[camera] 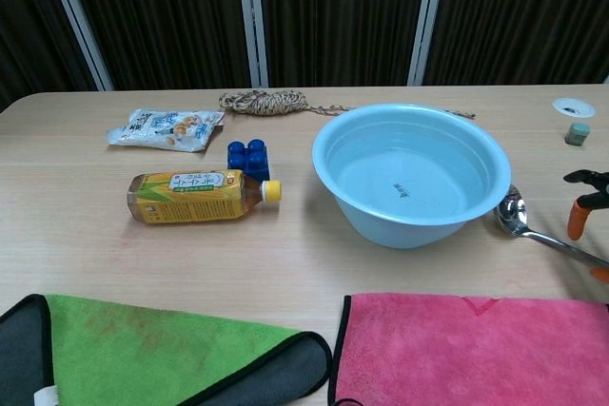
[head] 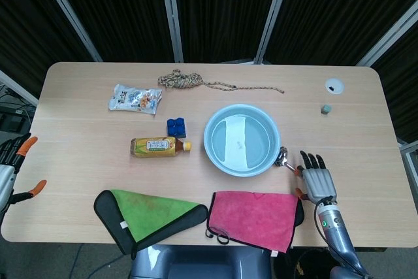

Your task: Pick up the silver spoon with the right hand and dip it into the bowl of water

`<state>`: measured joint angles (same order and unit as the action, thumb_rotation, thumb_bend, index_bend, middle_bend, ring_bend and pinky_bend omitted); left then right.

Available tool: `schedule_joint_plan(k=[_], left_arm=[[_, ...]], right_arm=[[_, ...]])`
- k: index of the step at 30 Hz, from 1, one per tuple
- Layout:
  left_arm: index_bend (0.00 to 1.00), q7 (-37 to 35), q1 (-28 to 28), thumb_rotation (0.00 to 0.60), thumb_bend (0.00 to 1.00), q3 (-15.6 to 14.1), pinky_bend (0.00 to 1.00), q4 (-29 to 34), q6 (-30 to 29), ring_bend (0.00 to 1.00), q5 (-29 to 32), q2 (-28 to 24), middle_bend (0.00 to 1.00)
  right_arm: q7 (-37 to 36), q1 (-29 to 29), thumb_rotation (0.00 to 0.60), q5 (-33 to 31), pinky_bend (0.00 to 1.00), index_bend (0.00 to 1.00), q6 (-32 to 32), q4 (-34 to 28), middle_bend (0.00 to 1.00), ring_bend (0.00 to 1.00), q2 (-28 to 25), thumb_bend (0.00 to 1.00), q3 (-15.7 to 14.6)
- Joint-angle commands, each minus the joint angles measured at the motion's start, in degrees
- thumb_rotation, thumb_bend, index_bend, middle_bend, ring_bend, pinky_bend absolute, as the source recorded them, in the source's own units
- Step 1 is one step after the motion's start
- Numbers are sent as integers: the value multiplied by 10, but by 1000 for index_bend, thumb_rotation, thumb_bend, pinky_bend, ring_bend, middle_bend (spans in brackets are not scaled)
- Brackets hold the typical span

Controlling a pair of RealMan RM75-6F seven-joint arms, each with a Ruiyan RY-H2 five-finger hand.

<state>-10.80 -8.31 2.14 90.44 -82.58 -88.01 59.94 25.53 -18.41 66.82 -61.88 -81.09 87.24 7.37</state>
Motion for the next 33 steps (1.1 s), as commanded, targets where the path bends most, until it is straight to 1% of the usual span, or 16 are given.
schedule_joint_plan(k=[1,13,18,33], left_arm=[[0,3,0,600,252,0,0,1,-1,0,0,1,0],[0,17,-4,600,257,2,0,2,4,0,4,8,0],[0,19,-9,600,260,2,0,0,14,0,9,10,0],[0,16,-13,600,259,2,0,0,19,0,10,9,0]], right_arm=[[-12,-5,600,-3,0,390,7,10,0,0,-2,257,3],[-78,-18,600,-9,0,389,32,74,0,0,10,258,6],[-105,-22,600,-7,0,388,40,100,0,0,18,259,7],[-148,-16,600,-6,0,358,41,140,0,0,38,260,-1]])
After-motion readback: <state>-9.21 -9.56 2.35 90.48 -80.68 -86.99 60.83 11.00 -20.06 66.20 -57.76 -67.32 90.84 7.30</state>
